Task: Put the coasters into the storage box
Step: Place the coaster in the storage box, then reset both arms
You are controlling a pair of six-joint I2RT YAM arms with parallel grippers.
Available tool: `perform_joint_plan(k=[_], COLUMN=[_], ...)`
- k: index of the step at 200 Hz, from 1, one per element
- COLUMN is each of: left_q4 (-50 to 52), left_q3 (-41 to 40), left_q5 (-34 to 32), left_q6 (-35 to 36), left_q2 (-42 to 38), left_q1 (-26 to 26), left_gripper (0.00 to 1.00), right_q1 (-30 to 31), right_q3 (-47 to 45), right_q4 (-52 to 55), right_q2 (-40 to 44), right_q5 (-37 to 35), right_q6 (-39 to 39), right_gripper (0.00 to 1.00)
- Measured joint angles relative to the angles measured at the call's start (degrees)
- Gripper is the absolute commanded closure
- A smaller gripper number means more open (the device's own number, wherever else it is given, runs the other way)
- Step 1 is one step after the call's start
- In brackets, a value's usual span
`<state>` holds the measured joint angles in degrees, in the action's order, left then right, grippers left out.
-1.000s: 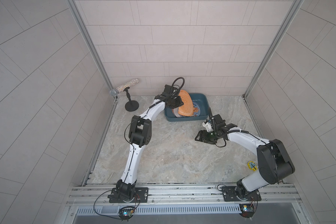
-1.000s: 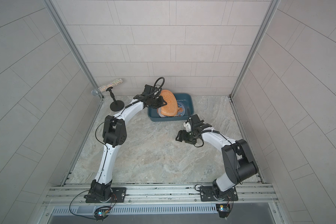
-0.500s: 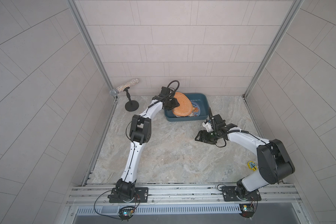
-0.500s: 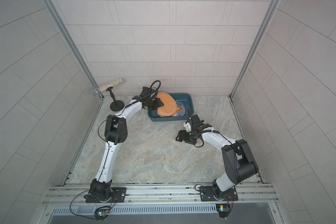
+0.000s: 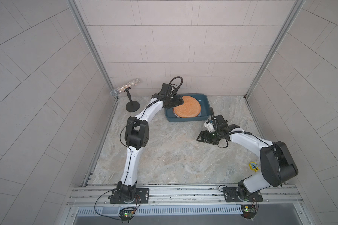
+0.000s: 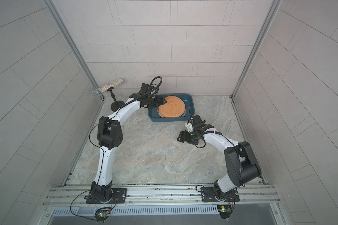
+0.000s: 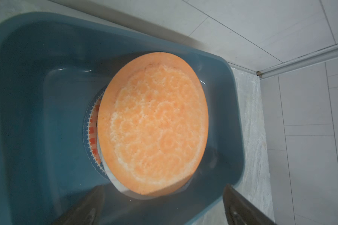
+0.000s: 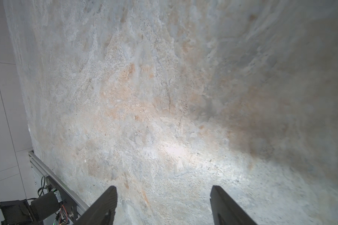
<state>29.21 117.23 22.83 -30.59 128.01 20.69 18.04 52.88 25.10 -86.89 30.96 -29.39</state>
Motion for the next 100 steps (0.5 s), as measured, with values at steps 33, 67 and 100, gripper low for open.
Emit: perform_joint_plan(k=[33, 67, 100], left_q4=[-3.50, -7.69, -11.13], left_q3=[-14.58, -32.63, -48.06], left_q5=[-2.27, -6.99, -12.39], left_q6=[4.22, 9.46, 13.27], left_q2=[-12.96, -27.15, -37.20], left_q1=[0.35, -0.46, -4.68], left_gripper=[0.00, 0.00, 0.00], right_q1=[-2.03, -3.87, -5.01], right_q3=[1.33, 3.63, 4.59], right_q4=[1.14, 1.27, -0.31], right_q2=[0.39, 1.55, 4.11], right_q5=[-2.34, -6.40, -12.79], right_q6=[3.37, 7.41, 11.21], right_gripper=[0.08, 0.00, 0.00])
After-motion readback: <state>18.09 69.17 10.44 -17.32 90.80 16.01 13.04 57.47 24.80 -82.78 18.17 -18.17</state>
